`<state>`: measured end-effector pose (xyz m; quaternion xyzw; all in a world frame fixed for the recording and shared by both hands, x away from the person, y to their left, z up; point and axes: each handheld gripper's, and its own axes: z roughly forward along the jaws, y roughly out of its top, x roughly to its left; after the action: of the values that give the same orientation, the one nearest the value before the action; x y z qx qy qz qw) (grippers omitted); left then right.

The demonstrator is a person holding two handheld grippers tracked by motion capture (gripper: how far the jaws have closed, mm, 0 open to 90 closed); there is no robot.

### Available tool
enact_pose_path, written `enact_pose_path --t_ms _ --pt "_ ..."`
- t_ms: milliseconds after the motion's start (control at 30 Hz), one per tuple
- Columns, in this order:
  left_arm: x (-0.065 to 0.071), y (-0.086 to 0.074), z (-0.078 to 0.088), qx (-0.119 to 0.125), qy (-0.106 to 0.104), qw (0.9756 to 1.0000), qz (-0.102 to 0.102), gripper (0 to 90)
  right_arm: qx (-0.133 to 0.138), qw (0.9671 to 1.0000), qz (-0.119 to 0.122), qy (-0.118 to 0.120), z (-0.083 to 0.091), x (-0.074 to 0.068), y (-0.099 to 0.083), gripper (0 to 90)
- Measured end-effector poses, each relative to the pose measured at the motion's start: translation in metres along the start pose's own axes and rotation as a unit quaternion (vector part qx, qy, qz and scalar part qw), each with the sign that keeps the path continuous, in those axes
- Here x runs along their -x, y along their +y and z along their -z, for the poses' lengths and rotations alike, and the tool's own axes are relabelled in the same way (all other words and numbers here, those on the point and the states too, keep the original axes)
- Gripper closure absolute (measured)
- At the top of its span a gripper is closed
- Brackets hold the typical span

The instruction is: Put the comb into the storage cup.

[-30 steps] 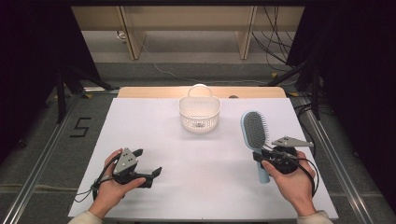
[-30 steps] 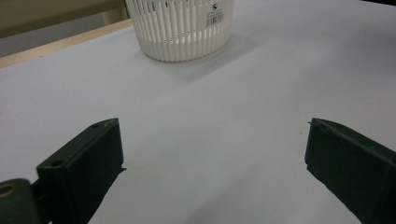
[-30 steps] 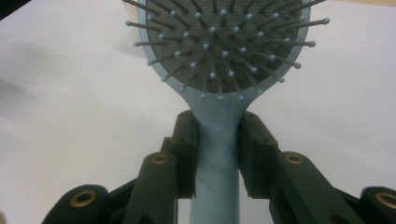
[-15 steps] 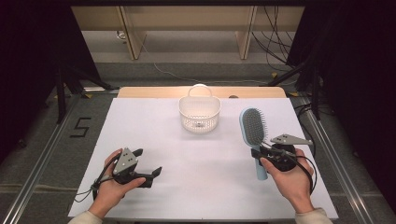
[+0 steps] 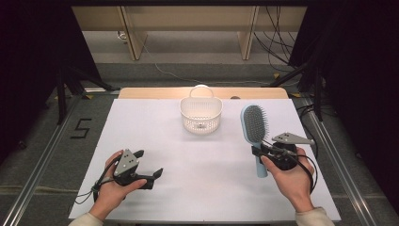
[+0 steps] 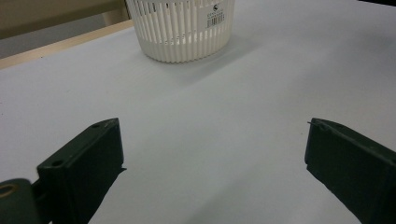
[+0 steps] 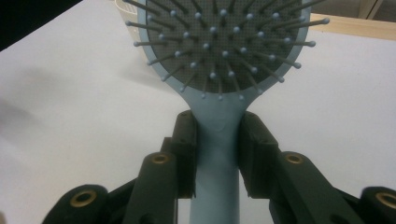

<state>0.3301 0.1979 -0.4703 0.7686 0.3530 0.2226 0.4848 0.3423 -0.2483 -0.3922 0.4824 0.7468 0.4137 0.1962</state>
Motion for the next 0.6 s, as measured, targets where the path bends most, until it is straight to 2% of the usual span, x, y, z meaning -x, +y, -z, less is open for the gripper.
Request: enact_pose_path --t_ms 600 --pt "0.0 0.0002 -0.0003 -0.001 -0.001 1.0 -0.002 4.0 0.016 0.9999 0.007 0.001 -0.0041 -0.0038 0.0078 70.5"
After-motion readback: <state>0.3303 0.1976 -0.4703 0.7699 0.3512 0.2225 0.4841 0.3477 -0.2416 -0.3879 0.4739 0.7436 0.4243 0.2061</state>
